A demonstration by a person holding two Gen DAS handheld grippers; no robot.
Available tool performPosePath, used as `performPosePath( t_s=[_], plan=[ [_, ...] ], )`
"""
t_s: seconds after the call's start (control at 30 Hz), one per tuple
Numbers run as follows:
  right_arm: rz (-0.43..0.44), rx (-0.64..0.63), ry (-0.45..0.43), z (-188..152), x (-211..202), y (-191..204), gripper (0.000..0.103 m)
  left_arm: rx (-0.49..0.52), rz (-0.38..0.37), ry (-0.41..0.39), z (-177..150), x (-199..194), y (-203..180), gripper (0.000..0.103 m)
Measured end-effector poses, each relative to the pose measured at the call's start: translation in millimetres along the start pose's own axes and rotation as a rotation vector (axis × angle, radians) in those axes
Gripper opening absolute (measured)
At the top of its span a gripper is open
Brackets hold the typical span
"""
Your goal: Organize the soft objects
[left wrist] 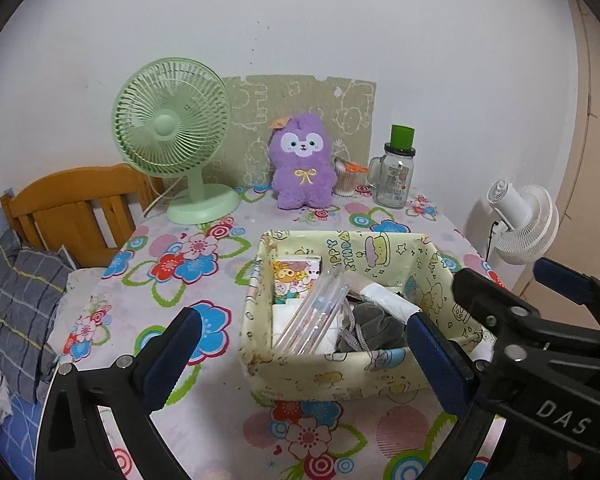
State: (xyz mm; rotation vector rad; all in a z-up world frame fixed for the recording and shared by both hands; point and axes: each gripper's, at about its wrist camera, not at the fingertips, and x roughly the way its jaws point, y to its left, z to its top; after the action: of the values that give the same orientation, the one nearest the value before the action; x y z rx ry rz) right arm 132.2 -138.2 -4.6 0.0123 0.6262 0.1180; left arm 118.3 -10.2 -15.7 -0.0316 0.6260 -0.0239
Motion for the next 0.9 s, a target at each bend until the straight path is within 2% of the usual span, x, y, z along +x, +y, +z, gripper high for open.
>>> performPosePath(
  t_s=[0.9],
  plan=[
    [-0.045, 0.045, -0.134, -23.3, -85.2, -27.9, 0.100, -0.028, 0.057, -0.147, -20.5, -82.5, 20.1, 0.103]
  ],
)
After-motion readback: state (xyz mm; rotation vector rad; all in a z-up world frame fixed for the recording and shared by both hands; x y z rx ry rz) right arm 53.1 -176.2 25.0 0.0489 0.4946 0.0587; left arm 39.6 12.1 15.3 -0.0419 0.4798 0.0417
